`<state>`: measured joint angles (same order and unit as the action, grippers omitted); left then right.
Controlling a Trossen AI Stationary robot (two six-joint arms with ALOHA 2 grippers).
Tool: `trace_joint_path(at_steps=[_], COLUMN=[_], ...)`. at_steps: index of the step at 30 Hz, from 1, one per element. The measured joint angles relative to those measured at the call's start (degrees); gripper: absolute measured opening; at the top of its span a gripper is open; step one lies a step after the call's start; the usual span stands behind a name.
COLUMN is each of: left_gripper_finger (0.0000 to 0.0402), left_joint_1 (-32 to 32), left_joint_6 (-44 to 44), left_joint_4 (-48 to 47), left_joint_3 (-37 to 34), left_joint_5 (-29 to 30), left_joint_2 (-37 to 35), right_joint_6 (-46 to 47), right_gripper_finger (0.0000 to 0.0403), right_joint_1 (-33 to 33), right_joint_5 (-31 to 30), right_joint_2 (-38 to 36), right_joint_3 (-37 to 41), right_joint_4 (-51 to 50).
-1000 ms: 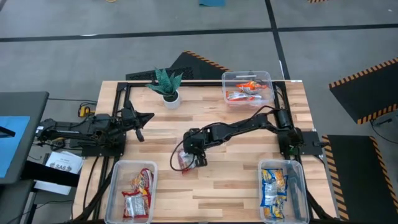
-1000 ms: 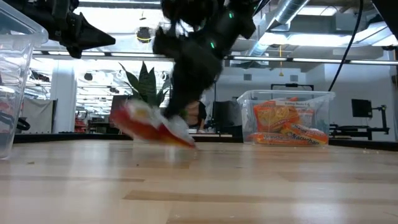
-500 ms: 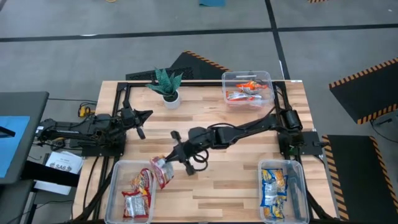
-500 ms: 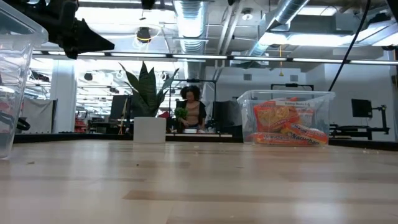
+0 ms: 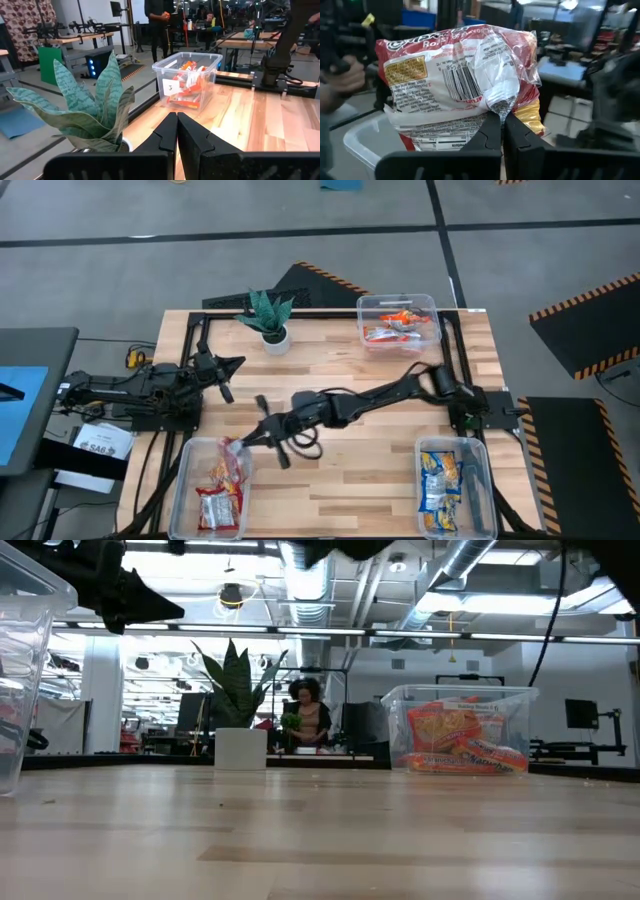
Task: Sort Maruchan noodles
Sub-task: Put the red noodle pack into the bottom left transparent bin, then return to Home Position
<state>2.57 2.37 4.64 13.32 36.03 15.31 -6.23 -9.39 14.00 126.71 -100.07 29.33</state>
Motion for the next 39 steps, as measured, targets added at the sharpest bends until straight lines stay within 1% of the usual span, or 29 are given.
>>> trace_joint_path(at_steps=[4,9,12,15,18,20,23,26,28,29,32,35,37,39], left_gripper_finger=[0.0000,0.0000,0.0000,0.0000,0.0000,0.0000,0.0000,0.0000,0.0000,0.0000,0.0000,0.0000,0.0000,0.0000], left_joint_1=[0.0,0.0,0.0,0.0,0.0,0.0,0.0,0.0,0.0,0.0,0.0,0.0,0.0,0.0], left_joint_6=[0.0,0.0,0.0,-0.1,-0.9,-0.9,-0.7,-1.2,-1.3,-1.3,-1.5,-2.0,-2.7,-3.1], left_joint_4=[0.0,0.0,0.0,0.0,0.1,0.7,1.0,1.0,1.0,1.0,0.9,0.8,0.8,1.1], left_joint_3=[0.0,0.0,0.0,0.0,0.0,0.0,0.0,0.0,0.0,0.0,0.0,0.0,0.0,0.0], left_joint_5=[0.0,0.0,0.0,0.0,-0.9,-1.2,-1.2,-1.2,-1.2,-1.2,-1.2,-2.7,-5.8,-10.1], left_joint_2=[0.0,0.0,0.0,0.0,0.0,0.0,0.0,0.0,0.0,0.0,0.0,0.0,0.0,0.0], right_joint_6=[0.6,2.7,4.1,4.4,4.4,4.7,4.5,4.4,4.0,3.3,-0.9,-7.4,-9.9,-10.2], right_gripper_finger=[0.0007,0.0007,0.0011,0.0027,0.0052,0.0075,0.0123,0.0180,0.0216,0.0230,0.0255,0.0256,0.0248,0.0234], right_joint_1=[-0.4,-0.4,-0.4,-0.3,-0.3,-0.4,-0.3,-0.1,0.2,0.4,1.0,1.0,0.9,1.1], right_joint_5=[1.9,2.2,2.2,2.2,1.7,1.2,1.1,1.1,1.1,1.1,1.1,0.3,-2.9,-5.5], right_joint_2=[7.0,14.0,17.7,19.9,20.6,20.5,20.3,19.0,17.8,16.7,14.0,10.1,7.7,5.3], right_joint_3=[-8.4,-18.0,-22.0,-24.6,-25.2,-25.2,-25.1,-25.1,-25.2,-25.2,-25.2,-25.1,-25.3,-25.2], right_joint_4=[-0.6,0.1,-0.7,-0.3,-0.3,-2.6,-5.9,-8.5,-12.4,-16.4,-27.5,-41.9,-50.6,-61.6])
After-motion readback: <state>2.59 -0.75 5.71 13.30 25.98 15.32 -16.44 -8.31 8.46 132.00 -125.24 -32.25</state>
